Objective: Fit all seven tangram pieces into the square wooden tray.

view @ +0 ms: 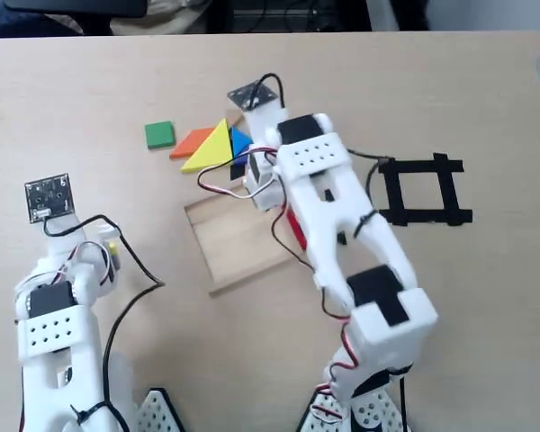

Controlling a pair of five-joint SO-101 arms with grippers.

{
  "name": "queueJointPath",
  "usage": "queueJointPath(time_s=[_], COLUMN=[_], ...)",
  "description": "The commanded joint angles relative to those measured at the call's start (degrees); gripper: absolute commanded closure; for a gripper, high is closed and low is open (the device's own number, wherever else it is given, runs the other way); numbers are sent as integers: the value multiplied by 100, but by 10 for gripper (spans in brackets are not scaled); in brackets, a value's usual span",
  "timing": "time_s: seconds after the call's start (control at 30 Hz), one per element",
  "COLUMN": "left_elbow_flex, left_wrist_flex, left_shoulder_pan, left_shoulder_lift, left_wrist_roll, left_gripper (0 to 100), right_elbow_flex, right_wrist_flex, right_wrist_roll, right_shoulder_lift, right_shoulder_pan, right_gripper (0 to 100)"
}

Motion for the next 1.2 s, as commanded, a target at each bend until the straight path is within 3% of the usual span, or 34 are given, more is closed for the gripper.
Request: queueJointPath(time_s=[0.0,0.9,1.1,1.17], left_elbow_flex=[-40,-4,-4,-4], left_wrist_flex=[-97,-105,-105,-105], left_shoulder_pan=[-66,-57,-57,-57], left_shoulder_lift=[-88,-88,-88,-88], left_wrist_roll=[-44,-53,-53,-62], left_gripper=[828,828,828,828], right_elbow_flex=[-75,-286,-268,-277], right_wrist_flex=[-176,-431,-448,-448], right_wrist_roll=[-53,360,360,360], right_shoulder_lift=[330,1042,1051,1051], right_shoulder_pan=[-62,237,229,246], right_gripper=[744,751,959,972])
